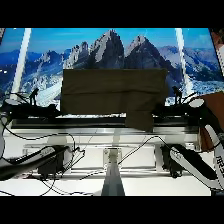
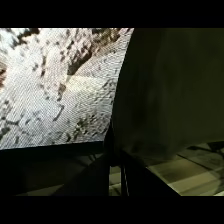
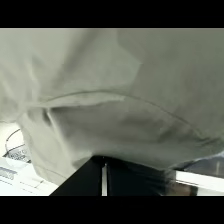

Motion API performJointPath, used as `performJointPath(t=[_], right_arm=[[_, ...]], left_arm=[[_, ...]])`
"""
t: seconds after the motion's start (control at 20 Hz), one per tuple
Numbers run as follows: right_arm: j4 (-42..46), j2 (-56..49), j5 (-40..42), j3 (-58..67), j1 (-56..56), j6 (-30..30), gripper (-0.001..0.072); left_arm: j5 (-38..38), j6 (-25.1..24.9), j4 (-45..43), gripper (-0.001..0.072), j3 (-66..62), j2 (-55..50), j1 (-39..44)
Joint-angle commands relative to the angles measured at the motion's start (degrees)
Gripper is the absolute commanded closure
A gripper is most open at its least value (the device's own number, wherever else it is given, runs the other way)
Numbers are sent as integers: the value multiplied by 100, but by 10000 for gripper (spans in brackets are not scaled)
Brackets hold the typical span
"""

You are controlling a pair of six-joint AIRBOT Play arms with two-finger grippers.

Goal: Fold the clothes and pants, and hang the long-sleeved shirts on hangers.

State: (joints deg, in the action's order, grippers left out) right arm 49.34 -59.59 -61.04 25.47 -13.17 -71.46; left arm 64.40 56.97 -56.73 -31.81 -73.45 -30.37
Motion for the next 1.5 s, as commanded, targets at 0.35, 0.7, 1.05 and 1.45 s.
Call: performJointPath(t=[0.35, 0.7, 1.05, 1.45], right_arm=[[-896, 68, -1394, 1727, 0, 308, 687], [-1635, -452, 3056, 2009, 588, 39, 689], [-1650, -2020, 4887, 2898, 1141, -323, 660], [-909, -2212, 4741, 2964, 1134, -264, 18]], left_arm=[[780, -1154, 2889, 695, -1480, -52, 81], [-2378, -785, 2894, 695, -2253, -313, 1587], [-4629, -789, 4256, 685, -2253, -1322, 2505], [-3748, -1130, 3801, -1, -2253, -1394, 2159]])
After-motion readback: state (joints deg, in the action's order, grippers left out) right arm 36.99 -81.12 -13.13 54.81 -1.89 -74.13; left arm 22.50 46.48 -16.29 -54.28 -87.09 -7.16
